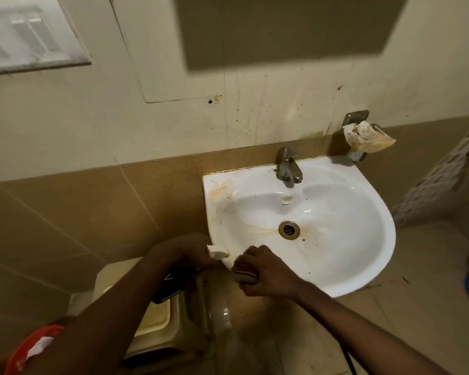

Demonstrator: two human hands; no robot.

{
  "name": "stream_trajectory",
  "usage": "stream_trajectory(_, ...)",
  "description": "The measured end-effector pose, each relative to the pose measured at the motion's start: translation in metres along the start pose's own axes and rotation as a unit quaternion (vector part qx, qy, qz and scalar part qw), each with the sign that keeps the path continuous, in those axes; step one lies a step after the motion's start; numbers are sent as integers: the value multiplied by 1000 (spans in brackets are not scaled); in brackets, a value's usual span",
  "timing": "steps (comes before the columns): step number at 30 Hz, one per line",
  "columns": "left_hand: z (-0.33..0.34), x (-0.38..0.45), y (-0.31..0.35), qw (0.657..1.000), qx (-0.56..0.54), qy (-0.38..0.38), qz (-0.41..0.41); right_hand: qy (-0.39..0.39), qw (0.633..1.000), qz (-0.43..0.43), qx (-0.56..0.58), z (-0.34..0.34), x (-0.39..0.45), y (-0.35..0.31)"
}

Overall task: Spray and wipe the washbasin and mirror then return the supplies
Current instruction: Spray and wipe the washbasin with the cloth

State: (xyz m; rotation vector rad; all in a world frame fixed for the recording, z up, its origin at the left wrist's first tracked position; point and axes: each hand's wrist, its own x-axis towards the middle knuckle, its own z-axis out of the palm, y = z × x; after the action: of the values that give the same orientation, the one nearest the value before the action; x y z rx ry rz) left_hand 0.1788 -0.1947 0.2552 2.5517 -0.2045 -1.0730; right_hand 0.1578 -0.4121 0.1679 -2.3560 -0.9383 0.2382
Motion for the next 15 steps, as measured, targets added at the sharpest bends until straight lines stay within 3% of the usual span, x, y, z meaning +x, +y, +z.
stream_trajectory(4,-14,-1,-8,1000,-4,-25,-10,13,999,25,-24,8,11,-10)
stream_trajectory(7,-18,4,-23,999,-29,25,1,31,998,7,-59,14,-8,-3)
stream_trajectory(9,-20,8,-30,996,-56,65,-4,65,994,50,-66,23,9,-10)
stream_trajectory(12,-26,11,-35,991,-124,55,-12,74,987,134,-57,29,70,-37)
stream_trajectory(15,-38,15,-37,991,-106,77,-16,98,981,151,-71,33,86,-42)
